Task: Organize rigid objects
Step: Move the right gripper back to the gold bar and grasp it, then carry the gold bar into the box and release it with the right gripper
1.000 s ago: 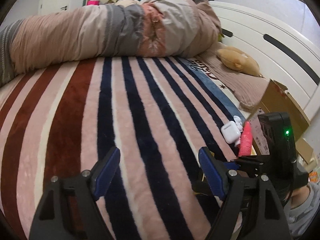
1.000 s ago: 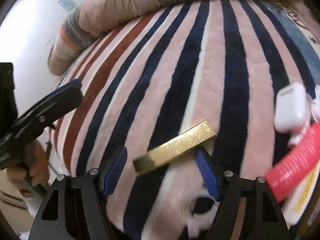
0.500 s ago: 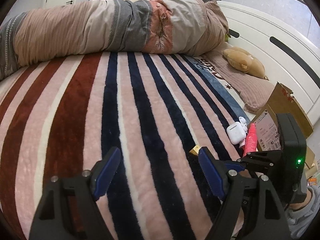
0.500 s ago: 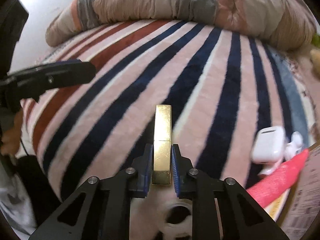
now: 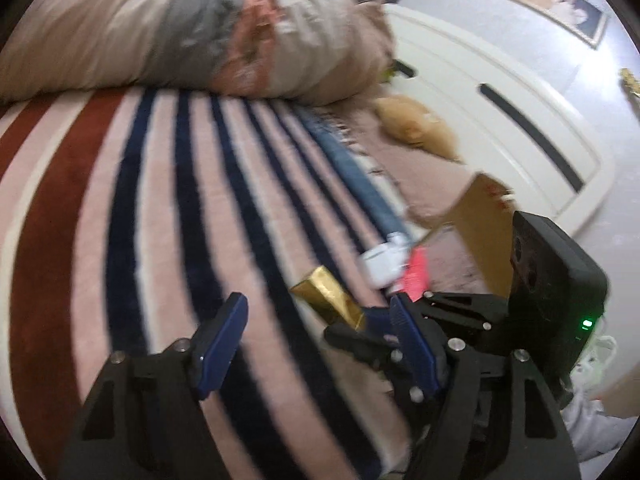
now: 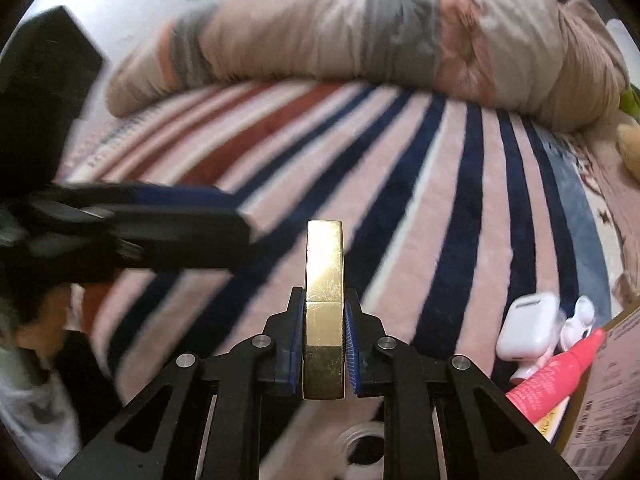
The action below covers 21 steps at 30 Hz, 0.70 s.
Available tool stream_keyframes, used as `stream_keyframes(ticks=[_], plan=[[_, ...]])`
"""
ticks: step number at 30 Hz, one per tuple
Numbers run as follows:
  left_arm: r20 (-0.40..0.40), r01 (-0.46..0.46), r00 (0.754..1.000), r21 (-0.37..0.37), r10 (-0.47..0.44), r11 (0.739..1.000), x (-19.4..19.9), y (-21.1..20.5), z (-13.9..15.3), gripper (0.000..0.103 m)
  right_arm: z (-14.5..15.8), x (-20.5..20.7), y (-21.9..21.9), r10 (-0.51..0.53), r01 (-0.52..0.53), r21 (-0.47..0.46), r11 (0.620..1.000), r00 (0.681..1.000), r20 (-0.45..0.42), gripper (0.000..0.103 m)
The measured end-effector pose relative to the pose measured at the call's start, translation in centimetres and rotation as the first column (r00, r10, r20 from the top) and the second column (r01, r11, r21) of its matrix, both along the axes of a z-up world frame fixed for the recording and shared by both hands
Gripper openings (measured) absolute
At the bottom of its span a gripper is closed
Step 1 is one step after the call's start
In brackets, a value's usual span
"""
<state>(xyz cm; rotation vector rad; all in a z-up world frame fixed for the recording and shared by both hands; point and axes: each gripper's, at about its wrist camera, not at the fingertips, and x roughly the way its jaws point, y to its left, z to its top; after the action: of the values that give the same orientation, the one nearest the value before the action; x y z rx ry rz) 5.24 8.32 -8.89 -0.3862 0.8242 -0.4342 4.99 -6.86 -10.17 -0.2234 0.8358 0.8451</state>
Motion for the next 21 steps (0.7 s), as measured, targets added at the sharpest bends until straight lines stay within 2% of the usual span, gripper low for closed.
stream_keyframes(ticks=[3, 5, 8, 13, 16, 21], plan=[[0.035, 0.037, 0.999, -0.027, -0.036, 0.999, -0.3, -1.5, 2.0, 0.054, 2.9, -1.3, -1.3, 0.033, -0.035, 0.068, 0.997, 0.999, 0.038, 0.013], [0.058, 0.061, 0.997, -0.032, -0.060, 0.998, -0.5, -2.8, 3.6, 0.034, 4.8, -1.9, -2.1, 0.040, -0.048, 0.119, 0.992, 0.997, 0.063, 0.013], [0.117, 0.079, 0.990, -0.023, -0.076, 0.997, -1.1, -5.0, 6.4, 0.029, 7.2, -2.7, -4.5, 0.032, -0.049, 0.188, 0.981, 0.995, 0.091, 0.013], [0.224, 0.124, 0.964, 0.093, -0.142, 0.988, -2.2, -10.9, 11.4, 0.024, 10.5, -3.2, -9.8, -0.009, -0.028, 0.277, 0.960, 0.991, 0.134, 0.013], [0.239, 0.157, 0.952, 0.144, -0.189, 0.977, -1.8, -15.0, 13.5, 0.024, 11.9, -3.5, -13.5, -0.054, 0.006, 0.313, 0.950, 0.988, 0.145, 0.013], [0.245, 0.223, 0.932, 0.199, -0.268, 0.954, -0.4, -21.3, 14.9, 0.024, 12.5, -3.1, -19.7, -0.150, 0.088, 0.352, 0.932, 0.977, 0.153, 0.013]])
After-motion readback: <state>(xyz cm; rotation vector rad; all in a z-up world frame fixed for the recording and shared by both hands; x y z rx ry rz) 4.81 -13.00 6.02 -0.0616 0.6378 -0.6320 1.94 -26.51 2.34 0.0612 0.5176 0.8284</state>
